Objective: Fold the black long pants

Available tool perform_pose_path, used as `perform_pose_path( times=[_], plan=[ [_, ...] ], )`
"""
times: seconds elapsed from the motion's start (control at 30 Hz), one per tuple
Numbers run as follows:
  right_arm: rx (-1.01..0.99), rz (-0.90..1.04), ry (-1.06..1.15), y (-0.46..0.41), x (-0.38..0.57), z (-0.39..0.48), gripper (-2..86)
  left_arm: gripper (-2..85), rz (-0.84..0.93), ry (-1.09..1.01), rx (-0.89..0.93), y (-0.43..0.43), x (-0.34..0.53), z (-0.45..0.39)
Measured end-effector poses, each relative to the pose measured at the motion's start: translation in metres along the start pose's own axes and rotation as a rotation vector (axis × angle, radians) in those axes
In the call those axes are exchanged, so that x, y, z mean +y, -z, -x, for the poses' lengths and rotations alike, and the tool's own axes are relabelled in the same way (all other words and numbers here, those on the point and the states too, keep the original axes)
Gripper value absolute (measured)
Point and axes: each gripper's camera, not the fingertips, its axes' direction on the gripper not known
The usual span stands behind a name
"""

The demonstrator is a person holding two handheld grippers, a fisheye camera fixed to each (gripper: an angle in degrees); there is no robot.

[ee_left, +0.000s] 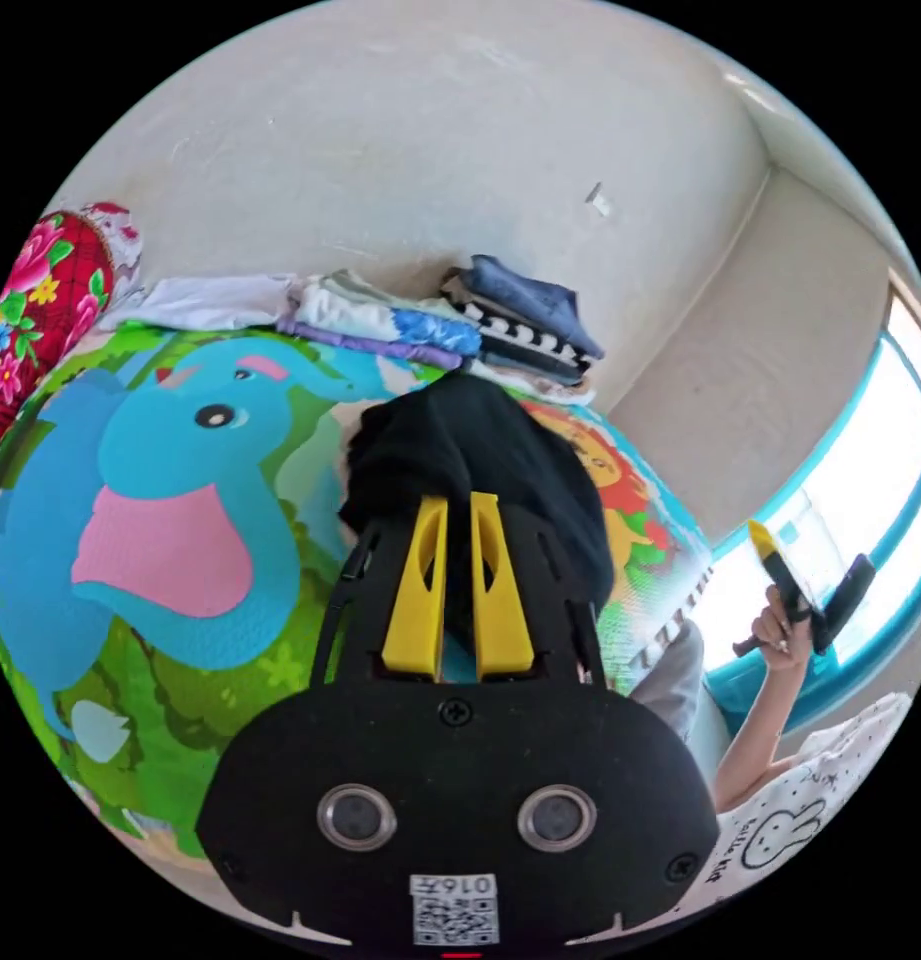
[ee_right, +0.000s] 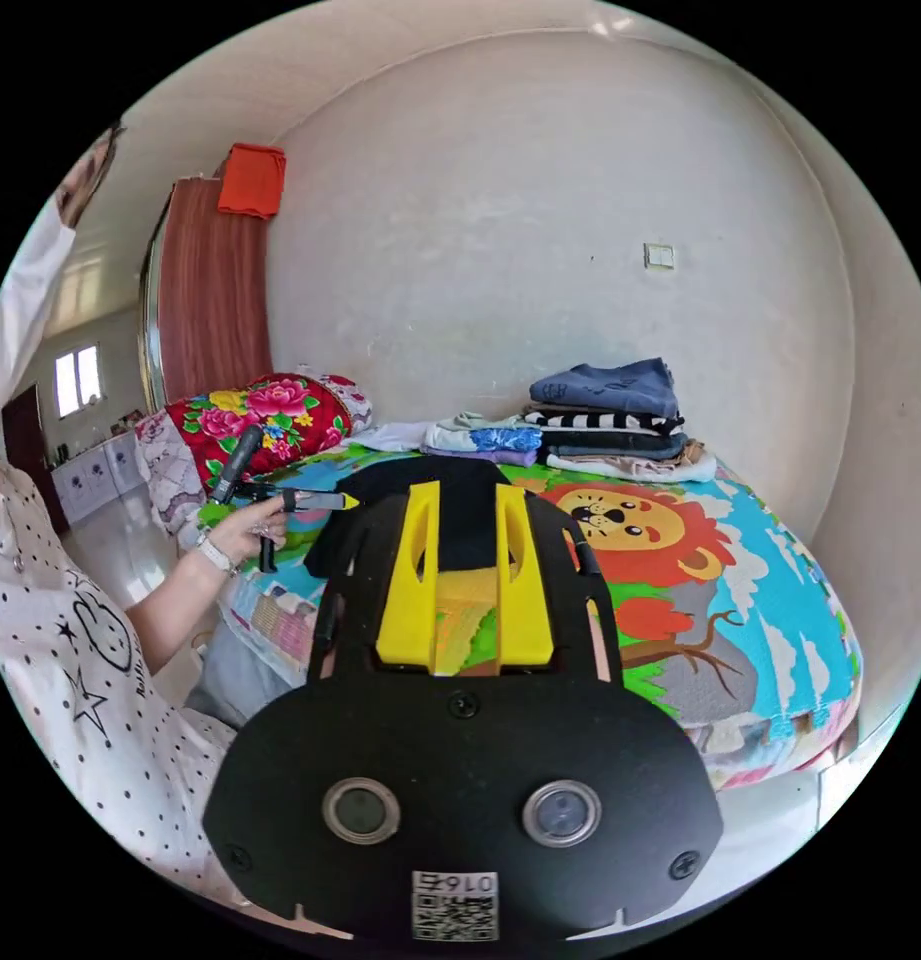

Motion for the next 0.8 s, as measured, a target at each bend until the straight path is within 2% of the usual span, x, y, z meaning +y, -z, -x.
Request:
perform_pose_path(
  times=[0.03,0.1,0.17,0.27,0.33,0.37,0.5,0.57,0.6,0.67,0.73,0.8],
  plan=[
    [0.051,0.04,0.028,0.007,-0.001,-0.001,8.2,2.6,-0.037,-0.096,0.088,-0.001,0.001,-0.035],
    [0.122,0.082,0.055,0.016,-0.002,-0.004,8.1,2.3,-0.002,-0.248,0.232,-0.016,0.003,-0.093],
    [0.171,0.093,0.042,0.026,-0.005,-0.011,8.0,2.6,0.188,-0.462,0.425,-0.057,0.023,-0.175],
    [0.154,0.081,-0.013,0.045,-0.013,-0.027,7.7,3.8,0.459,-0.7,0.491,-0.103,0.086,-0.257],
    [0.145,0.069,-0.04,0.063,-0.017,-0.036,7.5,4.8,0.501,-0.791,0.48,-0.105,0.119,-0.279],
    [0.15,0.07,-0.043,0.067,-0.018,-0.037,7.5,5.5,0.466,-0.796,0.462,-0.097,0.13,-0.282],
    [0.225,0.139,0.01,0.083,-0.019,-0.04,7.7,5.3,0.224,-0.635,0.37,-0.057,0.109,-0.251],
    [0.236,0.183,0.021,0.08,-0.019,-0.041,7.9,5.8,0.115,-0.518,0.196,-0.042,0.088,-0.215],
    [0.226,0.216,0.021,0.077,-0.018,-0.042,8.2,6.0,0.108,-0.489,0.136,-0.042,0.084,-0.204],
    [0.196,0.274,0.019,0.068,-0.017,-0.043,8.8,7.7,0.162,-0.336,-0.096,-0.052,0.072,-0.16],
    [0.17,0.34,0.022,0.058,-0.015,-0.039,10.3,9.1,0.185,-0.21,-0.199,-0.059,0.07,-0.127],
    [0.165,0.378,0.039,0.053,-0.013,-0.035,11.4,9.9,0.179,-0.109,-0.222,-0.067,0.073,-0.1]
  ],
)
